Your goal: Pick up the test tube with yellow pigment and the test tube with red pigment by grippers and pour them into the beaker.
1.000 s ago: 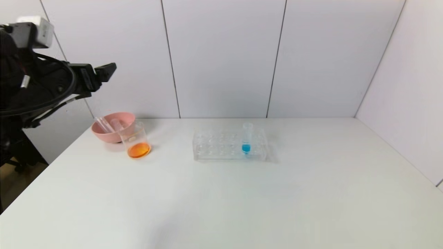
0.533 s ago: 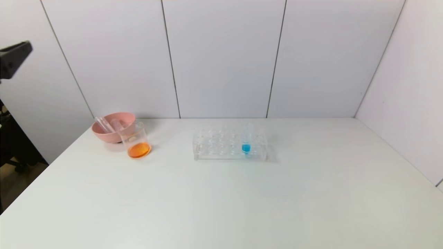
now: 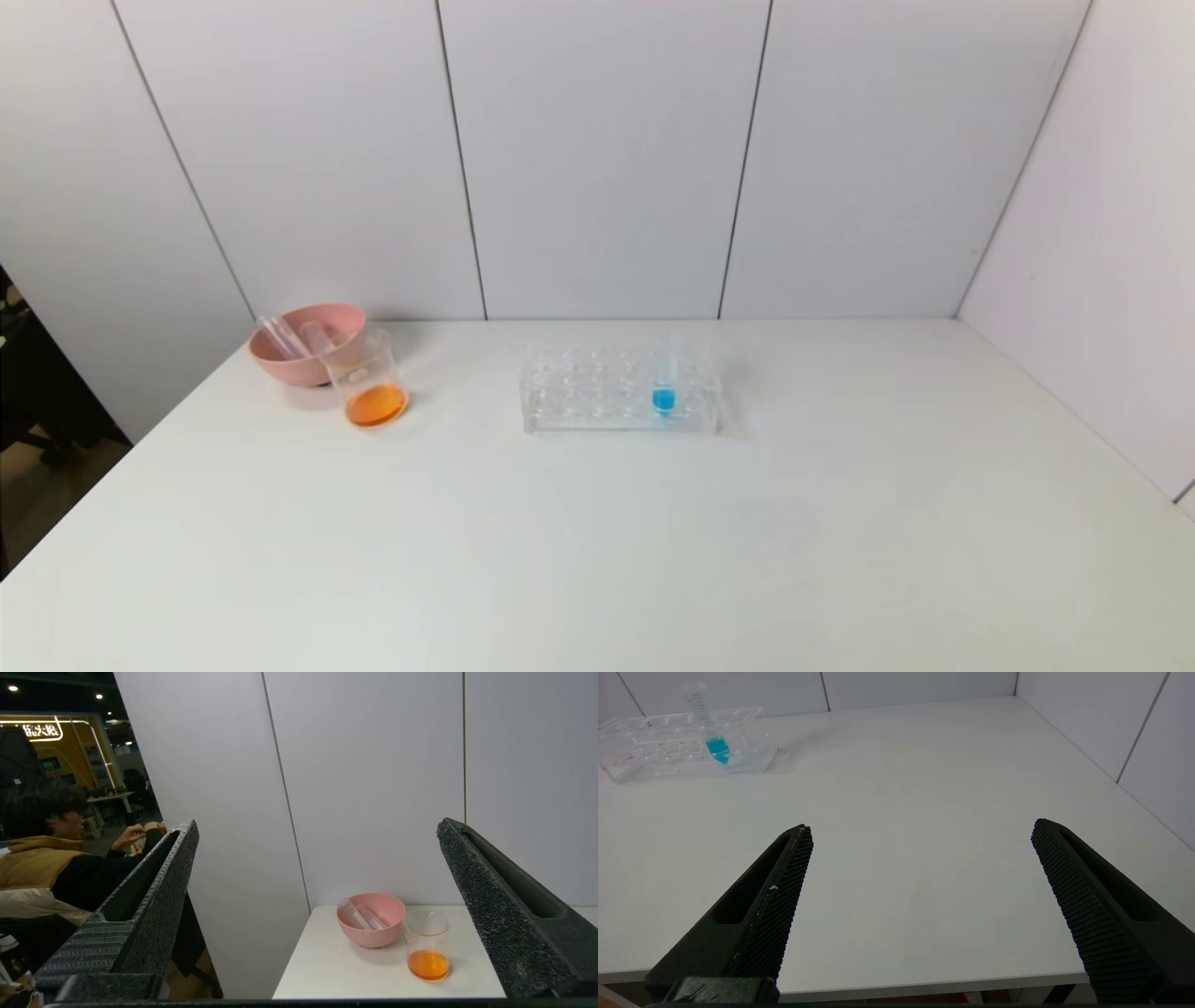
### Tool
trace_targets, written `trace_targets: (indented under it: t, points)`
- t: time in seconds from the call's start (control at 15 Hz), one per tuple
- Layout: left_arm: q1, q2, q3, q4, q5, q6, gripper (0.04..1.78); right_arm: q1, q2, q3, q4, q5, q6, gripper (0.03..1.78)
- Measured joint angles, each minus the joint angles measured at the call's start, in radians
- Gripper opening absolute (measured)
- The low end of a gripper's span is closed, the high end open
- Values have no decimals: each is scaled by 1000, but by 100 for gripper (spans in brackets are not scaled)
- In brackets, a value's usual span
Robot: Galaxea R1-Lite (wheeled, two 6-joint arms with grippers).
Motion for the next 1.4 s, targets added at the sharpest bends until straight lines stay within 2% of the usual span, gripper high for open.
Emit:
trace_targets:
  t: [0.2,0.33,0.53,0.93,1.07,1.4]
  points:
    - [17,-162,100,3,-29,-21,178,0,0,0,0,0,0,171]
    - [33,-258,173,21,-104,-42,178,0,0,0,0,1,0,171]
    - [44,-385,296,122,-219,-78,178,0,0,0,0,0,0,171]
    - [48,-444,670,132,-239,-238,178,0,0,0,0,0,0,171]
    - [48,-447,711,214,-241,-280,178,0,0,0,0,0,0,171]
    - [48,-447,727,192,-239,-374,178,0,0,0,0,0,0,171]
